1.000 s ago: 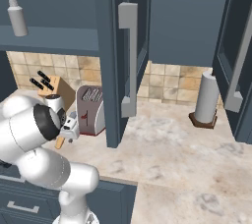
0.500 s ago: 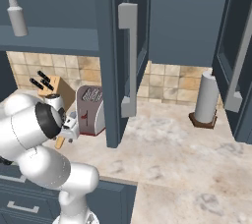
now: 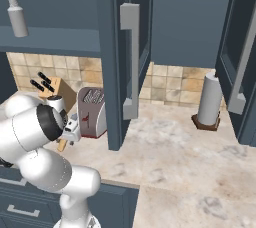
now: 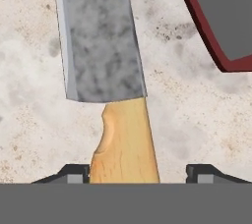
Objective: Move the cutting board and knife to the sink. Then move spray from the cabinet to the counter.
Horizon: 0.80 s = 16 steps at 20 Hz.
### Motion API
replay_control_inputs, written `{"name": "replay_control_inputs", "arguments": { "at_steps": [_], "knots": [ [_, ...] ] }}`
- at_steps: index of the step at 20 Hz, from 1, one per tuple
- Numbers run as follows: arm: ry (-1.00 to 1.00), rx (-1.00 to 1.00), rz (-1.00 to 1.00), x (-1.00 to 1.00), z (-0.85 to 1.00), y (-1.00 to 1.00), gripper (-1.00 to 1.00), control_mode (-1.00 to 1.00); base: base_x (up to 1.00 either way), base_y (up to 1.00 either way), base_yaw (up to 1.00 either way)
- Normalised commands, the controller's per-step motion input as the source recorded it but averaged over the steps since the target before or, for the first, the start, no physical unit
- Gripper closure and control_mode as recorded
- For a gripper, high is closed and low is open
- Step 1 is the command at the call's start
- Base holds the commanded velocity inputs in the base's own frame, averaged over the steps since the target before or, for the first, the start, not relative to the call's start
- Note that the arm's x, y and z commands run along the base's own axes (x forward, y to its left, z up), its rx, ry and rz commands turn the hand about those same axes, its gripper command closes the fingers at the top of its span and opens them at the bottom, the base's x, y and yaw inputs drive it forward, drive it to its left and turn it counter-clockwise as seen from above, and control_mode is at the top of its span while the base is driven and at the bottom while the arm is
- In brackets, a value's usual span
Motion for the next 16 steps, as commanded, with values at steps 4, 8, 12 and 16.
{"name": "replay_control_inputs", "arguments": {
  "at_steps": [4,8,12,16],
  "knots": [
    [0.00,0.01,0.00,0.00,-0.03,0.00,1.00,-1.00,0.00,0.00,0.00],
    [0.00,0.00,0.00,0.00,-0.02,0.00,1.00,-1.00,0.00,0.00,0.00],
    [0.00,0.00,0.00,0.00,0.00,0.00,1.00,-1.00,0.00,0.00,0.00],
    [0.00,0.00,0.00,-0.01,0.00,0.00,1.00,-1.00,0.00,0.00,0.00]
  ]
}}
